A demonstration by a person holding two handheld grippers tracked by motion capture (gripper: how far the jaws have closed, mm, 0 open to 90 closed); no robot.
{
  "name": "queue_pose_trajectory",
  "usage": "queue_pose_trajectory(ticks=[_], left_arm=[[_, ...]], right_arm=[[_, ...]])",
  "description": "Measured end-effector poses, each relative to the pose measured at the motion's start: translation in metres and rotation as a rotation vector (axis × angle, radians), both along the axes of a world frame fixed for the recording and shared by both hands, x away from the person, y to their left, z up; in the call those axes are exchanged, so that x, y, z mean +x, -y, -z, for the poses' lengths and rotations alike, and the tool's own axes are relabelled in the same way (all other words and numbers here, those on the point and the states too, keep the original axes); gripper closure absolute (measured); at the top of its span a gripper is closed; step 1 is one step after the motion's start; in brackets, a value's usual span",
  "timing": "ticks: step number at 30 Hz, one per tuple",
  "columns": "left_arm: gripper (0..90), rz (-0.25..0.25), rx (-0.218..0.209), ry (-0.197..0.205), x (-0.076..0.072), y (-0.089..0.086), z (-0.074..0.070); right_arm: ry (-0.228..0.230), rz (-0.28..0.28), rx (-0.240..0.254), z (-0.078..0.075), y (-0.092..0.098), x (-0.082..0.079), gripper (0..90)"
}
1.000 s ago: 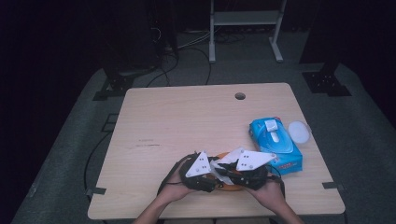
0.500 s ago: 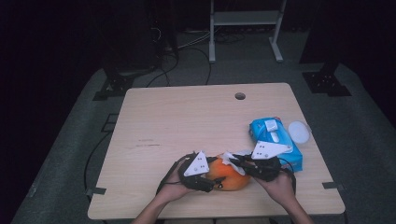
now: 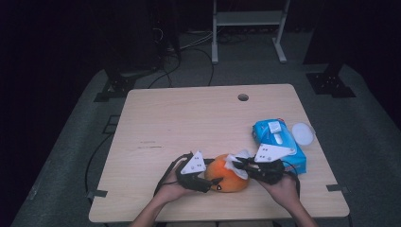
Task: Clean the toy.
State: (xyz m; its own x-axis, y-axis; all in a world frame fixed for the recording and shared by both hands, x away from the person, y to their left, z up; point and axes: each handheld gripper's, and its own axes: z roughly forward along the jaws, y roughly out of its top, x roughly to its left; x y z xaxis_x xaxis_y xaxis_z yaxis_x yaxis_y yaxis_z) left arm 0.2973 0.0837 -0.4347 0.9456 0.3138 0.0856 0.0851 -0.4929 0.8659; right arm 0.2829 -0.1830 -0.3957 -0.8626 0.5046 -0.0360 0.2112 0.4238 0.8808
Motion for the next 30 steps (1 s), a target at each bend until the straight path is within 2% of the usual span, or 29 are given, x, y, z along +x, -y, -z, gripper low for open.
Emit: queue_pose_trajectory(ticks=[2,4,7,9,10,12,14,20,23,27,30], left_arm=[[29.7,0.008,0.005,-0.005,0.000,0.001,-0.002],[21.2,0.006,-0.006,-0.023,0.001,0.005,-0.005],[17.1,0.004,-0.037,-0.039,0.002,0.006,-0.008],[19.8,0.008,-0.027,-0.026,0.001,0.004,-0.007],[25.4,0.008,-0.025,-0.023,0.000,0.003,-0.006],[31.2,0.000,-0.027,-0.036,0.001,0.001,-0.005],[33.1,-0.010,-0.022,-0.041,0.001,0.000,-0.004],[33.9,-0.020,-0.030,-0.057,0.002,-0.004,-0.001],[34.3,-0.022,-0.027,-0.048,0.002,-0.003,0.000],[34.4,-0.025,-0.023,-0.051,0.002,-0.006,0.001],[34.4,-0.030,-0.027,-0.055,0.002,-0.006,0.001]], right_arm=[[-0.014,0.013,0.019,0.002,0.006,0.002,82.1],[-0.008,0.010,0.014,0.002,0.004,0.000,82.1],[0.003,-0.023,0.019,0.001,-0.004,-0.005,82.0],[0.014,-0.045,0.017,0.000,-0.010,-0.007,82.0],[0.016,-0.052,0.014,0.000,-0.013,-0.008,82.0],[0.009,-0.050,0.014,0.000,-0.011,-0.007,82.0],[-0.002,-0.039,0.021,0.000,-0.006,-0.003,82.0],[-0.043,0.025,0.027,0.006,0.012,0.005,82.0],[-0.044,0.024,0.036,0.003,0.012,0.003,82.0],[-0.014,-0.012,0.024,0.000,0.001,-0.003,81.9],[-0.022,-0.010,0.023,0.001,0.003,-0.001,82.0]])
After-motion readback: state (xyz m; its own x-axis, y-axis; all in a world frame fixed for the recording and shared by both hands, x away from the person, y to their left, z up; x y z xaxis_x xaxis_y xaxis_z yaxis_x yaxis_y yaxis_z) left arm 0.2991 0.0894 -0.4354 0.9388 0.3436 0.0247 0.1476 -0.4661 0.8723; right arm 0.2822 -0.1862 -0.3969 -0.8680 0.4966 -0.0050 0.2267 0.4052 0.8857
